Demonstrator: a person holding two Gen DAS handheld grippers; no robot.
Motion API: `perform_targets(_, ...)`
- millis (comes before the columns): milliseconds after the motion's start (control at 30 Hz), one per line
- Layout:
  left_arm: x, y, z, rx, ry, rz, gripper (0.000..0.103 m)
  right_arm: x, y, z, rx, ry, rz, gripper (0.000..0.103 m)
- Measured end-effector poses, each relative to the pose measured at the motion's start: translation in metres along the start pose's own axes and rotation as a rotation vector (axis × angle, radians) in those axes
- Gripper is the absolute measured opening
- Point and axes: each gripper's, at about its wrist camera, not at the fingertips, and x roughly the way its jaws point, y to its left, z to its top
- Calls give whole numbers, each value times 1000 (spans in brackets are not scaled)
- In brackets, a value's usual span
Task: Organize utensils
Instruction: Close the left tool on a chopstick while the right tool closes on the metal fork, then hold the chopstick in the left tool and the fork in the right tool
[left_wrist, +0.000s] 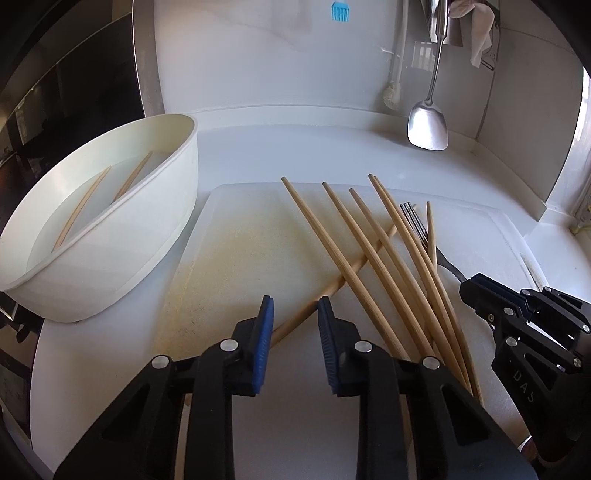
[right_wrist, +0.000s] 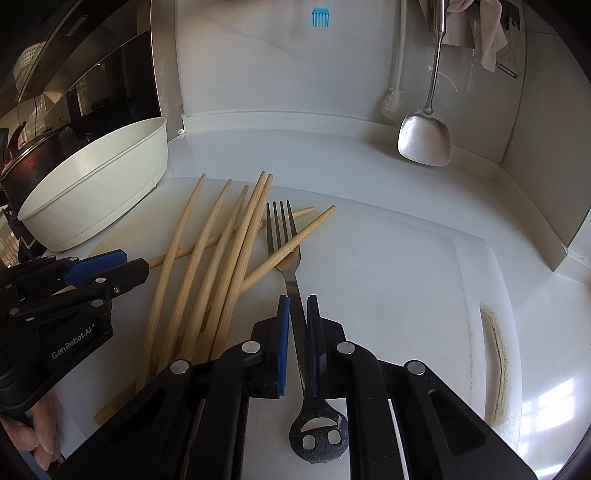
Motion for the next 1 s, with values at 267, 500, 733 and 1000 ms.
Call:
perform_targets(267, -3, 6, -1, -33, 6, -16, 12, -2, -16, -3, 60, -5, -59, 7)
perform_targets(500, -9, 5, -4, -28, -8, -30, 8, -8, -25, -6, 79, -22, -106, 7)
perform_targets(733, -19, 2, -3, 6, -56, -4, 7, -10, -33, -8, 96, -26, -131, 7)
perform_targets(1000, -28, 3, -2, 19, -82, 13, 7, -14, -37, -9, 103, -37, -155, 7)
